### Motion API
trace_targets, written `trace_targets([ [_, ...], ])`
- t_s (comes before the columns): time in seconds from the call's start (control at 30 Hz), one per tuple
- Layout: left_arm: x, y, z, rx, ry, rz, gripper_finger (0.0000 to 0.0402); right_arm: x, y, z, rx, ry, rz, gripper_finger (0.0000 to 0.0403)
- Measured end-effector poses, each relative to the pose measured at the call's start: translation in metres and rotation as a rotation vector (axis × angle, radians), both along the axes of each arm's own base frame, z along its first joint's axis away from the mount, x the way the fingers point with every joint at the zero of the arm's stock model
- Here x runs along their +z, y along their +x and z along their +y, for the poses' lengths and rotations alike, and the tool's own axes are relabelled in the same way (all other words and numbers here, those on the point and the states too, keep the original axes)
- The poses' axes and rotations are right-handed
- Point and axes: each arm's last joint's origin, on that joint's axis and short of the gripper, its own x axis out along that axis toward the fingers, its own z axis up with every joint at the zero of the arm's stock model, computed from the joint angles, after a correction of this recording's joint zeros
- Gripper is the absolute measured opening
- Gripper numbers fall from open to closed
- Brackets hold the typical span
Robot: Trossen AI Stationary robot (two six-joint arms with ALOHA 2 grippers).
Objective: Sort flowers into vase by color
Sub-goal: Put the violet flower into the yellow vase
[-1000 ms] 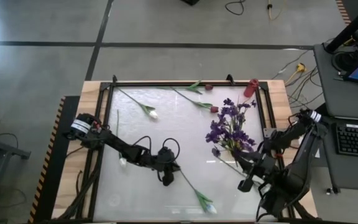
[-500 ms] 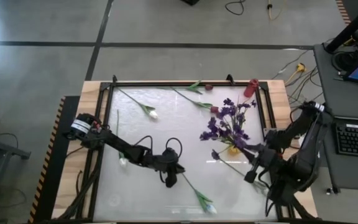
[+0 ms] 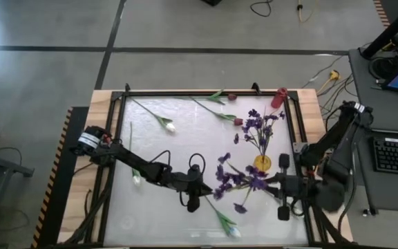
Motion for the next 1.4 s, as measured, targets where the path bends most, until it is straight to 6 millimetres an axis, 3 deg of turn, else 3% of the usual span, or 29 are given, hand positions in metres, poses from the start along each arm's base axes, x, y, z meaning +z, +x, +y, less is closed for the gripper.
trace_targets([
  [0.2, 0.009, -0.001, 0.001, -0.002, -0.004, -0.033, 0.0037, -0.035, -0.005, -0.041, 0.076, 0.046, -0.107, 0.0009],
  [0.57, 0.015, -0.001, 0.002, 0.011, -0.013, -0.058, 0.0037, -0.089, -0.044, -0.102, 0.009, 0.031, -0.256, 0.0009],
  [0.73, 0.016, 0.000, 0.006, 0.042, -0.013, -0.062, 0.0037, -0.102, -0.068, -0.128, -0.051, 0.082, -0.371, 0.0009],
  [1.0, 0.016, 0.003, 0.014, 0.074, -0.010, -0.064, 0.0037, -0.130, -0.081, -0.143, -0.112, 0.077, -0.413, 0.0009],
  [1.4, 0.017, 0.007, 0.028, 0.126, 0.006, -0.078, 0.0037, -0.163, -0.079, -0.142, -0.135, 0.160, -0.372, 0.0010],
])
